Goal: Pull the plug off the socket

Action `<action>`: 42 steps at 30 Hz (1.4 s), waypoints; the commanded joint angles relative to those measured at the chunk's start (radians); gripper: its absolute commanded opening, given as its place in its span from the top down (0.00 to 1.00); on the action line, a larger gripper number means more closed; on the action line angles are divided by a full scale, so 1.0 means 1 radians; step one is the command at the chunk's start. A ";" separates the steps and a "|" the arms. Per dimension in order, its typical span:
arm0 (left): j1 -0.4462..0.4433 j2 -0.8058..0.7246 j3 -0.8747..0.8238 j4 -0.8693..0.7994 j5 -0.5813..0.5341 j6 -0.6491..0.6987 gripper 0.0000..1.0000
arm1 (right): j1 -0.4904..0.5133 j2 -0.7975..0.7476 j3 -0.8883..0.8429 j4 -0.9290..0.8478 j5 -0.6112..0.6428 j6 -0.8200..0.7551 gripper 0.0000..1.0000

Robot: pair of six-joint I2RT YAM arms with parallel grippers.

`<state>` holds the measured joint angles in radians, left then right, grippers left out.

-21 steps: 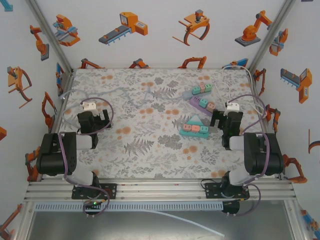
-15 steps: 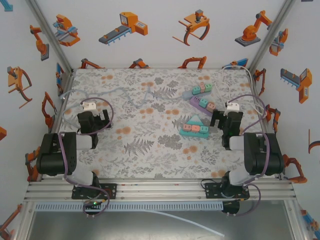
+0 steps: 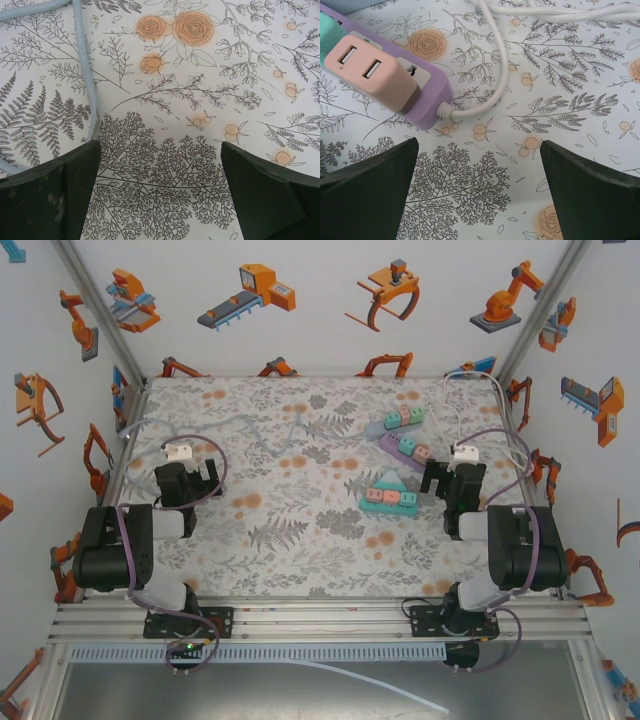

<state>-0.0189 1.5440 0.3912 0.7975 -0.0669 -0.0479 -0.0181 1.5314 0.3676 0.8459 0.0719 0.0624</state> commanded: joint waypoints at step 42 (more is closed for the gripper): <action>-0.761 0.553 1.125 -0.755 0.465 -0.617 0.34 | -0.022 0.034 0.642 -1.367 -0.536 0.324 0.26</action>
<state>-0.7876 2.0769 1.4689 0.0223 0.3824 -0.6365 -0.0360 1.5299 1.0218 -0.5594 -0.4099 0.3714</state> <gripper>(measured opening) 0.669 0.747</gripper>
